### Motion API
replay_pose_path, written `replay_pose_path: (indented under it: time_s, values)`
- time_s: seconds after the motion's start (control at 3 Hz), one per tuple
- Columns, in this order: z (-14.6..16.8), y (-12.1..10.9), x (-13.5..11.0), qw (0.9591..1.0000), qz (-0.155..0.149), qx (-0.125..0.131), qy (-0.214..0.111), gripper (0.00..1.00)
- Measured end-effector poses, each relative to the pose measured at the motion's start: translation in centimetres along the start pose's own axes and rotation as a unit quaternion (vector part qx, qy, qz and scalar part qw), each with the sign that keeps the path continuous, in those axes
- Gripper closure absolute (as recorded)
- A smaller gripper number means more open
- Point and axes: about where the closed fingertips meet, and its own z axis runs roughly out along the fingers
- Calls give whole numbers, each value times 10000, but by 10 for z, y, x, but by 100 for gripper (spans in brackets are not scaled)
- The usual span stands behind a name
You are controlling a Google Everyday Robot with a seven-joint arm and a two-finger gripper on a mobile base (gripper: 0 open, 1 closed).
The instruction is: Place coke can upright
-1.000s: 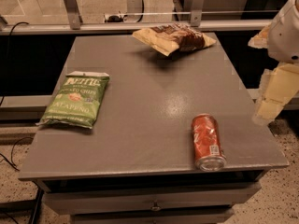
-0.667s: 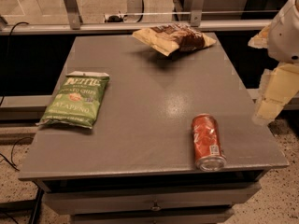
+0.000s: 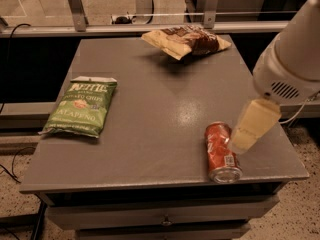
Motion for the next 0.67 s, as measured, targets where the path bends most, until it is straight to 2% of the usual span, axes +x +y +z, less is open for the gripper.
replay_pose_path:
  time_s: [0.33, 0.67]
  values:
    - [22, 18, -16, 9989, 403, 144, 188, 0]
    - [46, 19, -28, 9948, 905, 226, 407, 0]
